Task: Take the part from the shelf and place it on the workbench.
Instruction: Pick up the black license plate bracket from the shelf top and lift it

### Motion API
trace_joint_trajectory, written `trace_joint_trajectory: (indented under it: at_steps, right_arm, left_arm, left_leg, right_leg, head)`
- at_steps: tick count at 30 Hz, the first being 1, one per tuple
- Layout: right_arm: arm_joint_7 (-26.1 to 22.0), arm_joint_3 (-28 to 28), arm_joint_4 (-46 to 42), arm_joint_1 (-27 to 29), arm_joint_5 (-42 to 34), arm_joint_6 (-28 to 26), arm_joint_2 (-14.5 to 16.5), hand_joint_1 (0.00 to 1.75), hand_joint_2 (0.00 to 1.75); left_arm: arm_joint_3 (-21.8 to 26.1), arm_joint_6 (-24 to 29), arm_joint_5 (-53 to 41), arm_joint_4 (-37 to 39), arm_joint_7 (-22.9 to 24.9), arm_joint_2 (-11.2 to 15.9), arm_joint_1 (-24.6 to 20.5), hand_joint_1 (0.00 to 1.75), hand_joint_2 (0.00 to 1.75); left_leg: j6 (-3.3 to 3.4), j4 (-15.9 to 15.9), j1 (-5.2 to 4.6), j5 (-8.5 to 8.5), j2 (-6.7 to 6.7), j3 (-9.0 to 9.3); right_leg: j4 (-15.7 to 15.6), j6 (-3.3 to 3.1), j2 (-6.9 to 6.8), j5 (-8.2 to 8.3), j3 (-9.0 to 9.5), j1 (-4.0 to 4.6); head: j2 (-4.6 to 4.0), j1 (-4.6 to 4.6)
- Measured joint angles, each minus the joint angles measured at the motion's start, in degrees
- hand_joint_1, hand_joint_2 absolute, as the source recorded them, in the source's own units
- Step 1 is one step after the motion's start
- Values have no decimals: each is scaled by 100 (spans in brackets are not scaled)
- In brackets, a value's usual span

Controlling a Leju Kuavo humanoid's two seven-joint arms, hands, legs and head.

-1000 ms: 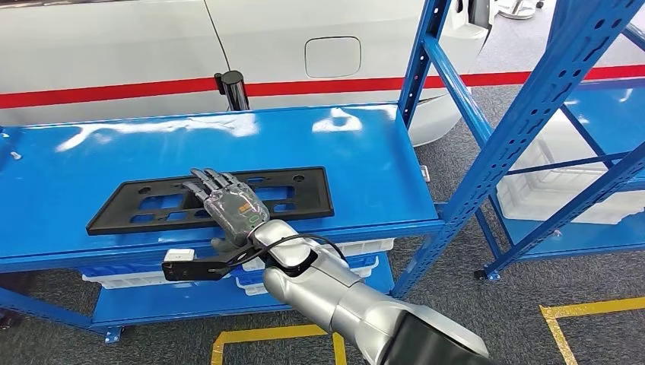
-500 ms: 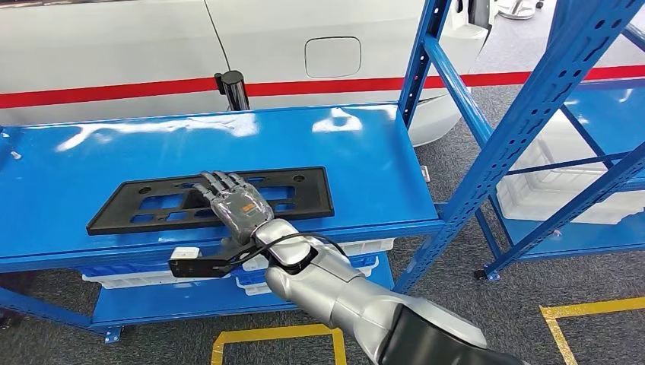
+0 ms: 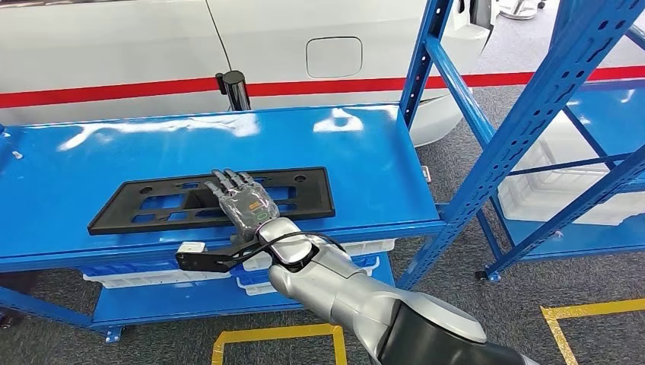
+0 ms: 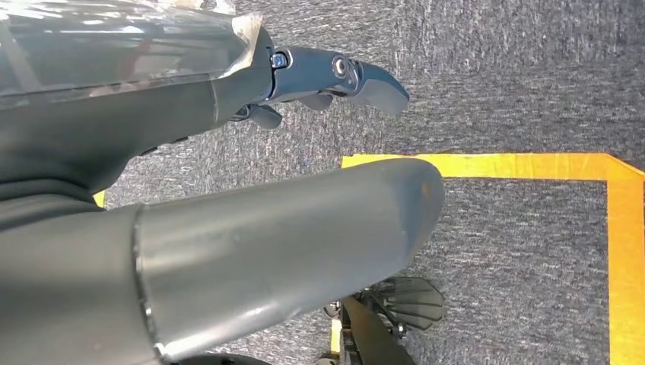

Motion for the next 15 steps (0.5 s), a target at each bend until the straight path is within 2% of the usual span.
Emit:
trace_joint_trajectory:
  at_steps: [12,14,15]
  right_arm:
    - [54,281,250,-112,-99,-29,20,0,175]
    - [43,291,273,-118,-113,-29,25,6,175]
    - [34,296,284,-120,-121,-29,26,14,175]
  left_arm:
    - [-184,-122,21,4,55,44,2,0,0]
    - [-184,-114,25,6,70,45,2,0,0]
    - [-184,-108,27,7,75,44,2,0,0]
  left_leg:
    - [-4,-1,4,-2,2,17]
    - [-4,-1,4,-2,2,20]
    - [-4,-1,4,-2,2,21]
  right_leg:
    - [0,-2,0,-2,13,5]
    - [0,-2,0,-2,16,5]
    - [0,-2,0,-2,17,5]
  head:
    - [0,1]
    - [0,1]
    - [0,1]
